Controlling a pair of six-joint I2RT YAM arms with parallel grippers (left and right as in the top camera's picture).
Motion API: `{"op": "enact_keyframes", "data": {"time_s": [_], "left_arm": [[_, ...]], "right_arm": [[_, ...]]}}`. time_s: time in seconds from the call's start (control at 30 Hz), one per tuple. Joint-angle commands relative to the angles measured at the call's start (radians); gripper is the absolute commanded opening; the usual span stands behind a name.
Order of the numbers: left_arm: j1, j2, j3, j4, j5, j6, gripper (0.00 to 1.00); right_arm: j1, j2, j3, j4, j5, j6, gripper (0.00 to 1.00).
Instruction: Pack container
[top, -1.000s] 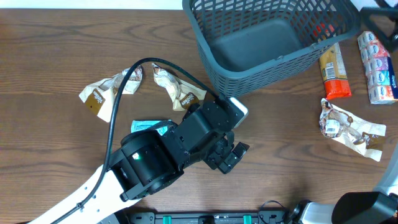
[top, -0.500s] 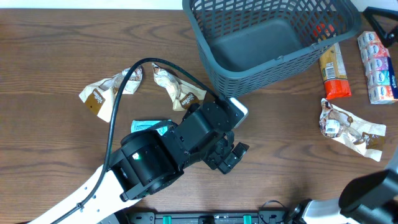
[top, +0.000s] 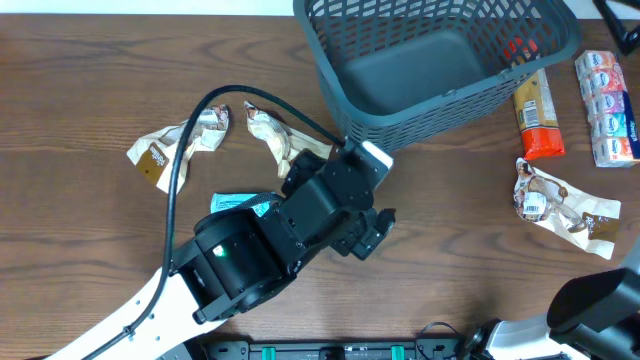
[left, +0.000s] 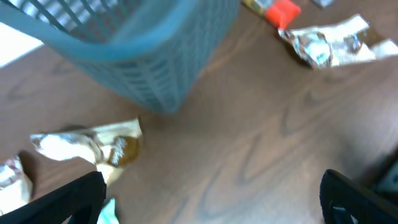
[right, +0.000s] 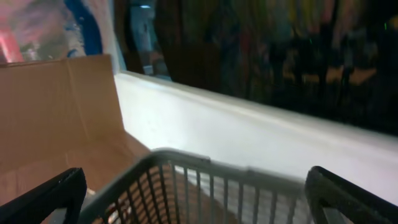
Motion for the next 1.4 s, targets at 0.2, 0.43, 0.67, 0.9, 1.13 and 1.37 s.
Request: {"op": "enact_keyframes", "data": {"time_s": [0.2,0.43,0.67,0.9,1.13,1.37], "left_arm": [[0.005,-0.006,0.017,0.019,-0.060,0.003,0.99],[0.005,-0.006,0.017,0.012,-0.059,0.002,0.99],[0.005,-0.006,0.017,0.011,-0.059,0.002,0.99],[0.005,-0.006,0.017,0.006,-0.060,0.003,0.99],[0.005,-0.006,0.017,-0.007,-0.060,0.003,0.99],[0.005,-0.006,0.017,-0.008,-0.060,0.003,0.99]], "right_arm": [[0.121,-0.072,0.107,0.351,0.008,0.655,0.99],[0.199,-0.096,0.107,0.368,0.081,0.813,0.99],[0.196,-0.098,0.107,0.295,0.253,1.090,0.99],[0.201,-0.105,0.108,0.035,0.429,1.102,0.99],[0.225,-0.126,0.108,-0.295,0.637,0.709,0.99],[0.325,-0.179,0.192,-0.787,1.052,0.058,0.99]]}}
